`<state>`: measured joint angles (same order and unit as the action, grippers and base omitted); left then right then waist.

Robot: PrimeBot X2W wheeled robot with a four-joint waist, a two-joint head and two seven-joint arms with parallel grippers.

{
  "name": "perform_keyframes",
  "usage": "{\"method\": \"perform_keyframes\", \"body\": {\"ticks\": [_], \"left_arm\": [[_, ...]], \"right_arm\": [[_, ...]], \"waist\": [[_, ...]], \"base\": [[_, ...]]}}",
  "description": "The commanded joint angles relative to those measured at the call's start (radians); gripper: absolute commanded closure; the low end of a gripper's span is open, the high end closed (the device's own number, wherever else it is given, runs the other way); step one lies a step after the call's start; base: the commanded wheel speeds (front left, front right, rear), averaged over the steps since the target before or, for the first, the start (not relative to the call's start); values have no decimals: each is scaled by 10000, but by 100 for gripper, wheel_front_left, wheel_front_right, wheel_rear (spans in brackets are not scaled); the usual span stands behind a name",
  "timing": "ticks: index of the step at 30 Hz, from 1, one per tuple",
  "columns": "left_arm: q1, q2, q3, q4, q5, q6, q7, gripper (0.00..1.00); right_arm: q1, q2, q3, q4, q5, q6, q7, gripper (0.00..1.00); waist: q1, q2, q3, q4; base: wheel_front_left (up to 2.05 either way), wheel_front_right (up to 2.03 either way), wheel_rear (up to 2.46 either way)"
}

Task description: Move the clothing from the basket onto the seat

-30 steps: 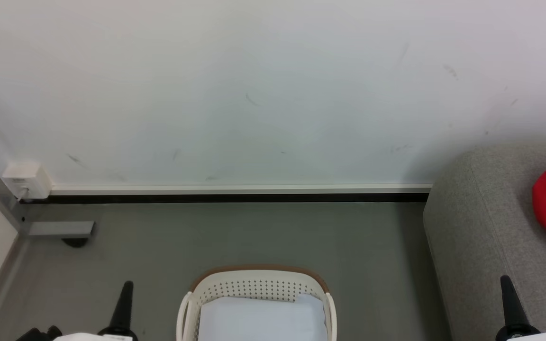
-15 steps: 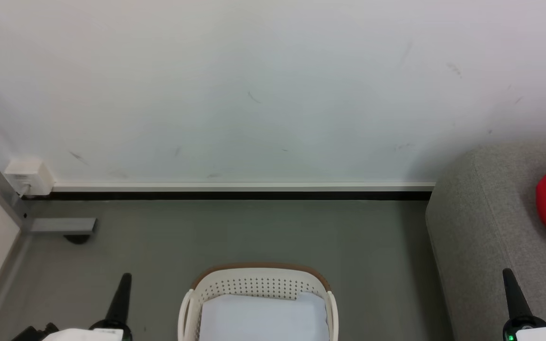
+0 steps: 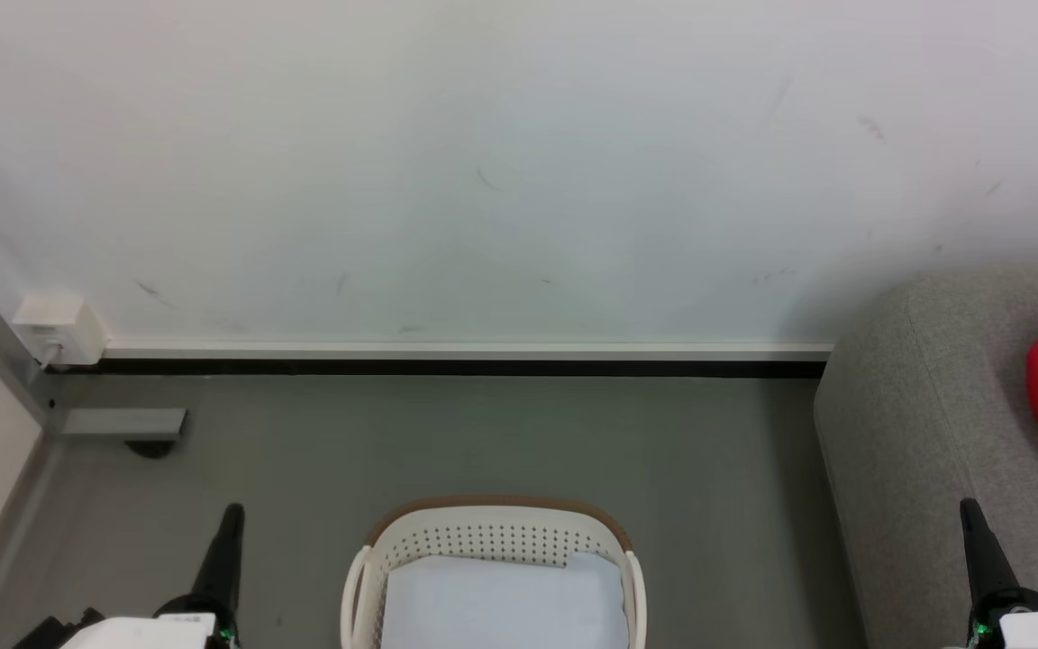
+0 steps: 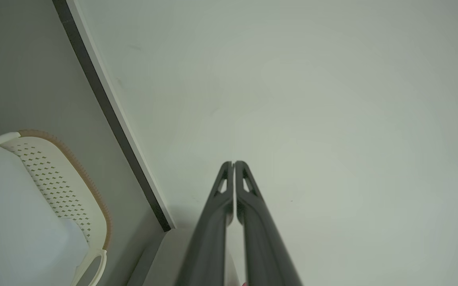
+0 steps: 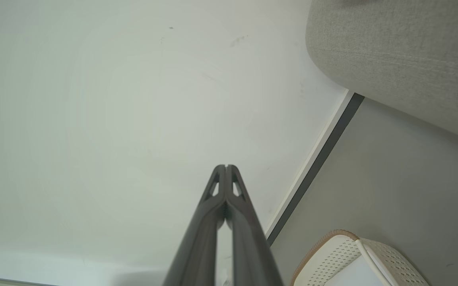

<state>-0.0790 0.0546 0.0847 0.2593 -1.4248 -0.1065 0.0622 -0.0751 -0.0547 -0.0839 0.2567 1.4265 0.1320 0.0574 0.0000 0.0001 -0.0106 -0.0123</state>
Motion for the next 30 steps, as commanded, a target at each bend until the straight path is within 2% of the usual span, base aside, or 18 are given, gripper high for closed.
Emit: {"method": "perform_keyframes", "body": {"ticks": [1, 26, 30], "left_arm": [[-165, 35, 54, -59, -266, -99, 100, 100], [-348, -40, 324, -163, -1957, -285, 556, 100], [-344, -38, 322, -159, -1937, -278, 559, 100]], "right_arm": [[-134, -36, -58, -87, 208, -19, 46, 100], [-398, -20, -258, -157, 1962, -24, 554, 100], [-396, -15, -263, -151, 1911, -24, 535, 100]], "waist": [[0, -1, 7, 7], [0, -1, 136, 122], [0, -1, 137, 123]], "base": [[0, 0, 0], [0, 0, 0], [0, 0, 0]]}}
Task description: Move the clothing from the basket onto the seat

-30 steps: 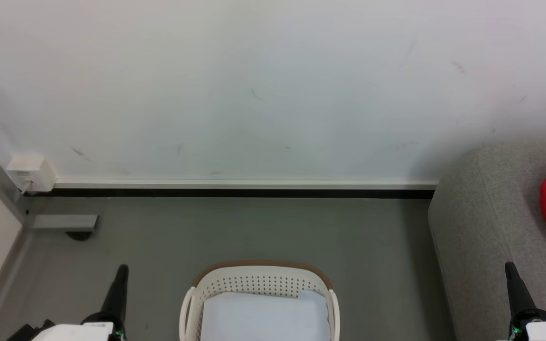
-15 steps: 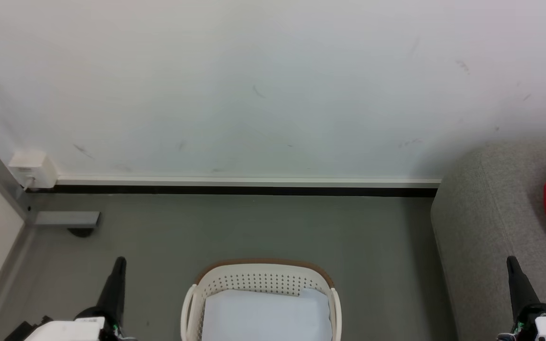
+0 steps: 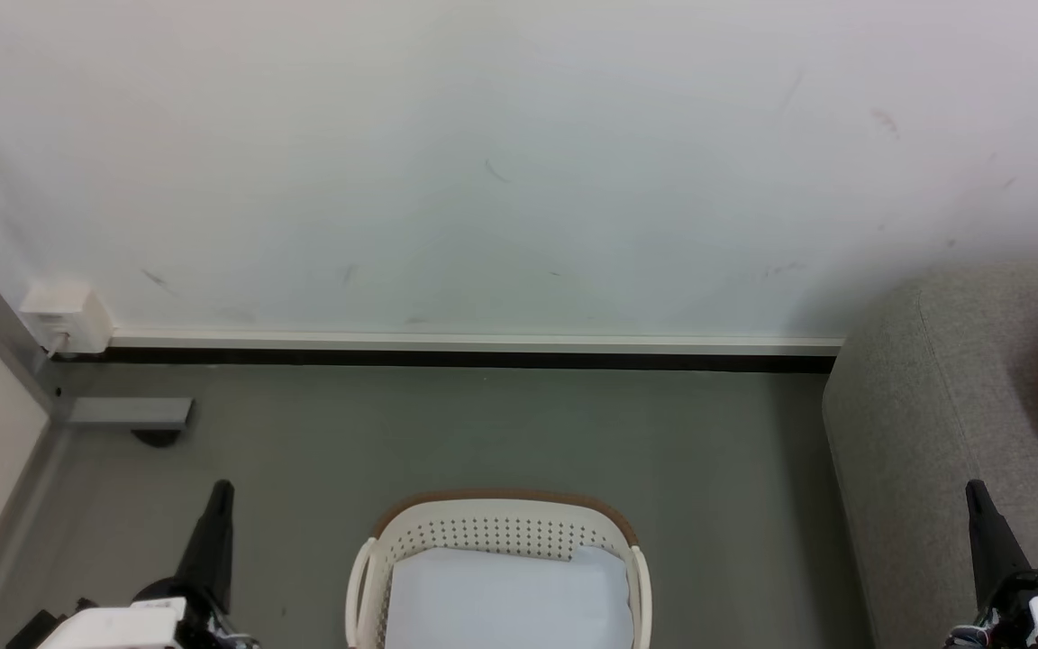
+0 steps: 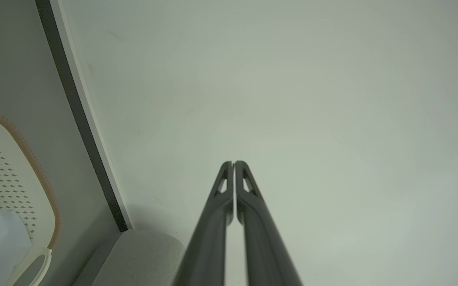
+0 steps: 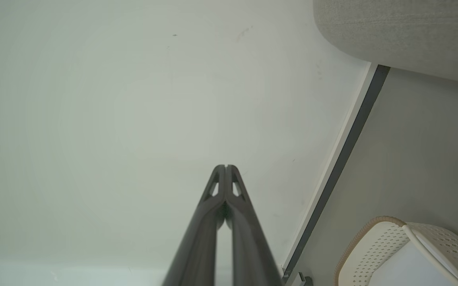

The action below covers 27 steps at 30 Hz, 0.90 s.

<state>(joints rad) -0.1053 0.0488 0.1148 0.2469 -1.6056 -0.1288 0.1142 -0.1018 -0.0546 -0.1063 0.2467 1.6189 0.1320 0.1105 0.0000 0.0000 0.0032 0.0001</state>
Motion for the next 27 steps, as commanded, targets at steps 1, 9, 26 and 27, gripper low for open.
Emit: {"method": "perform_keyframes", "body": {"ticks": [1, 9, 26, 27], "left_arm": [[-80, 19, 20, -35, -129, -55, 39, 100], [-78, 19, 18, -36, -130, -56, 39, 100], [-78, 19, 16, -36, -131, -56, 37, 100], [-78, 19, 16, -36, -131, -56, 37, 100]], "right_arm": [[-130, -17, -40, -51, -14, -24, 5, 100], [-131, -7, -50, -51, -26, -24, 16, 100], [-132, 7, -65, -48, -47, -24, 19, 100], [-132, 8, -66, -48, -48, -24, 20, 100]], "waist": [[0, 0, -1, -1], [0, 0, -1, -1], [0, 0, -1, -1], [0, 0, -1, -1]], "base": [[0, 0, 0], [0, 0, 0], [0, 0, 0], [0, 0, 0]]}}
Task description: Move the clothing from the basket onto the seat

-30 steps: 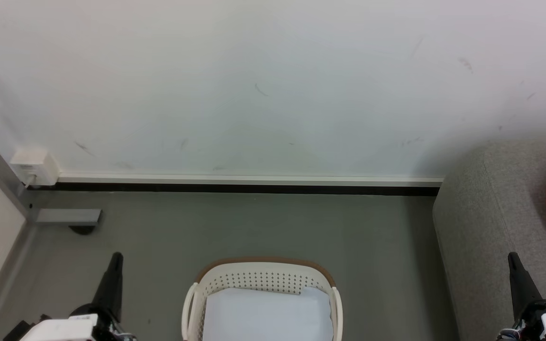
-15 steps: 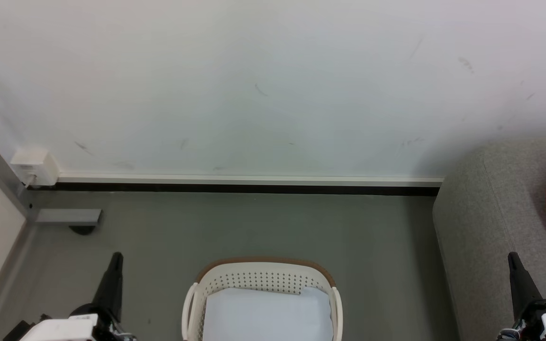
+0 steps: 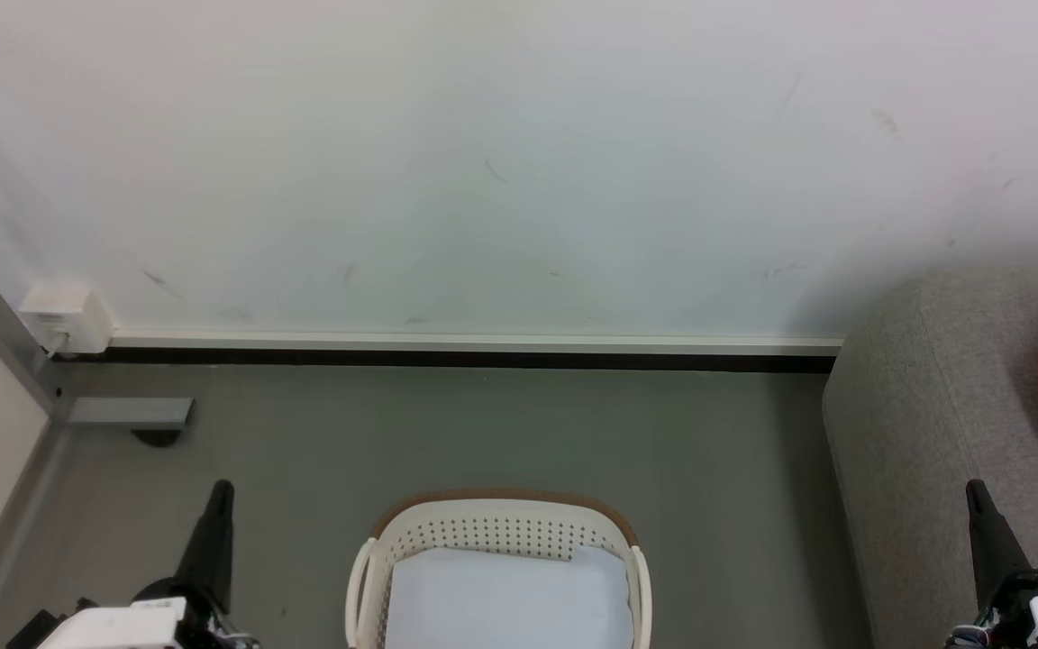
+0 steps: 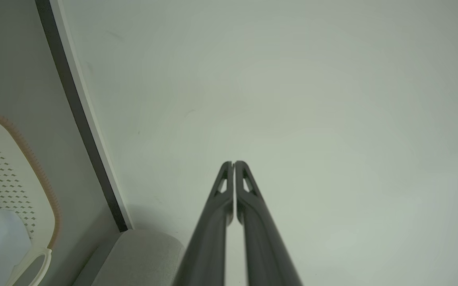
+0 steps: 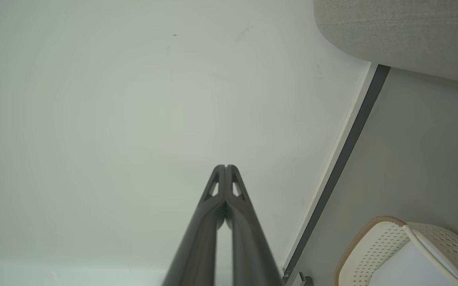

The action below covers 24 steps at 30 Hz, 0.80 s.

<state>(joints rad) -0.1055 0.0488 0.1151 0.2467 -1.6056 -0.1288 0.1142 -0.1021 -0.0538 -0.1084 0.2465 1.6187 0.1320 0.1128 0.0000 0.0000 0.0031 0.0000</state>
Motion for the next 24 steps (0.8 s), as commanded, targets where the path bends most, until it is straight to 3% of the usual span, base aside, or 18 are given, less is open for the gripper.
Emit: {"method": "perform_keyframes", "body": {"ticks": [1, 24], "left_arm": [[-75, 19, 14, -34, -131, -56, 37, 100], [-75, 19, 10, -35, -133, -56, 36, 100]], "right_arm": [[-129, 1, -47, -46, -48, -24, -2, 100], [-131, 14, -61, -45, -67, -24, 17, 100]], "waist": [[0, 0, 0, 0], [0, 0, 0, 0]], "base": [[0, 0, 0], [0, 0, 0]]}}
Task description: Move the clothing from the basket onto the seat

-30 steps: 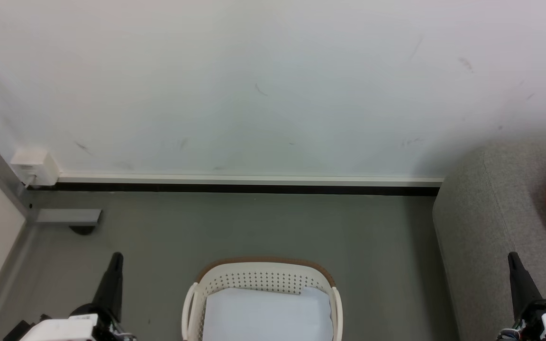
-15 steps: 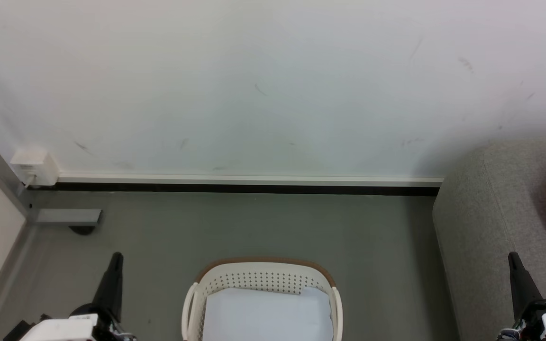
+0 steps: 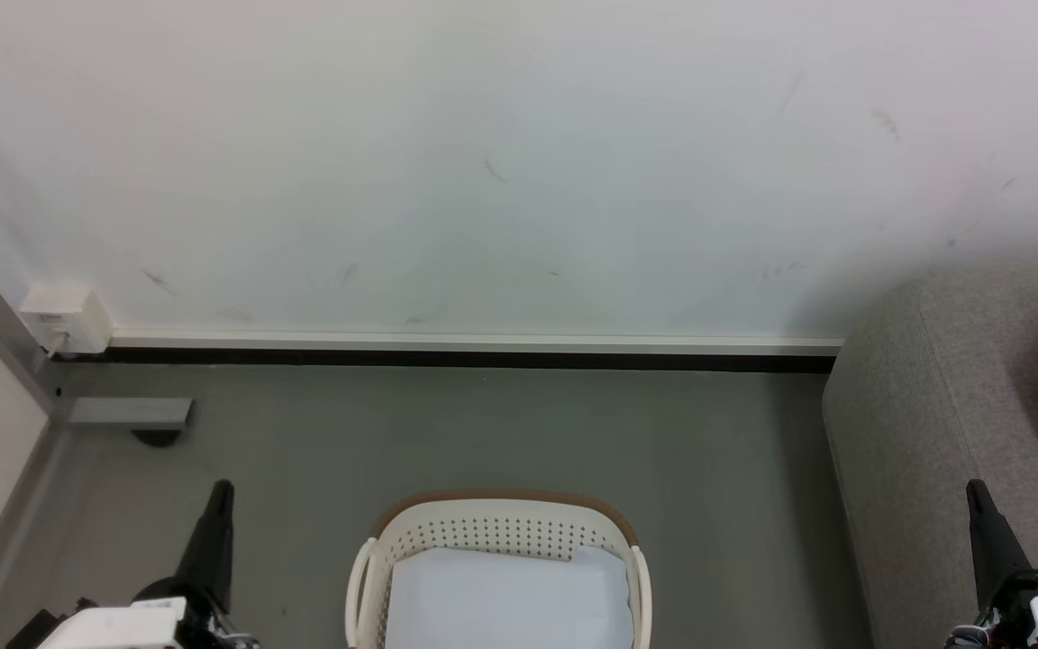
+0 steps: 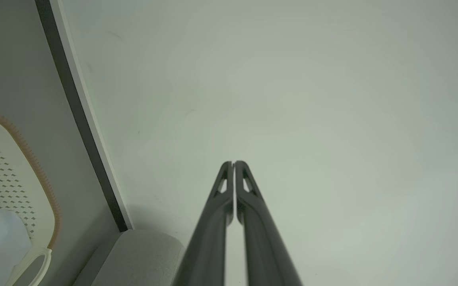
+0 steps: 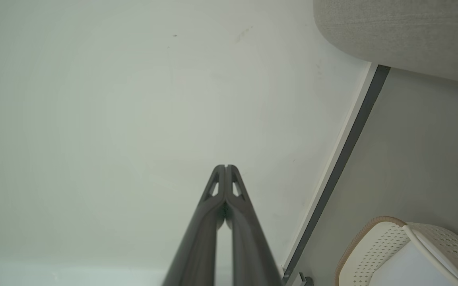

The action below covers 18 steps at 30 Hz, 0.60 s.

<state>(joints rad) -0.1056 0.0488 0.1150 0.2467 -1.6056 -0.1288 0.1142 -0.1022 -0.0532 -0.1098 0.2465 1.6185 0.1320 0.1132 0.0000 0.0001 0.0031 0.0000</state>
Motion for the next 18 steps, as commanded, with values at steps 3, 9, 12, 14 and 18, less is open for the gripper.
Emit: {"method": "perform_keyframes", "body": {"ticks": [3, 9, 12, 14, 18], "left_arm": [[-74, 19, 15, -35, -133, -56, 35, 100], [-73, 21, 12, -36, -133, -56, 35, 100], [-73, 21, 13, -36, -133, -56, 35, 100], [-73, 21, 15, -36, -134, -56, 35, 100], [-73, 21, 13, -36, -134, -56, 35, 100]], "right_arm": [[-131, 9, -49, -45, -68, -24, 15, 100], [-131, 12, -53, -45, -70, -24, 19, 100], [-131, 14, -54, -44, -70, -24, 21, 100], [-131, 14, -54, -44, -70, -24, 23, 100], [-131, 16, -56, -44, -73, -24, 24, 100]], "waist": [[0, -1, 0, 0], [0, -1, 0, 0], [0, -1, 0, 0], [0, -1, 0, 0], [0, -1, 0, 0]], "base": [[0, 0, 0], [0, 0, 0], [0, 0, 0], [0, 0, 0], [0, 0, 0]]}}
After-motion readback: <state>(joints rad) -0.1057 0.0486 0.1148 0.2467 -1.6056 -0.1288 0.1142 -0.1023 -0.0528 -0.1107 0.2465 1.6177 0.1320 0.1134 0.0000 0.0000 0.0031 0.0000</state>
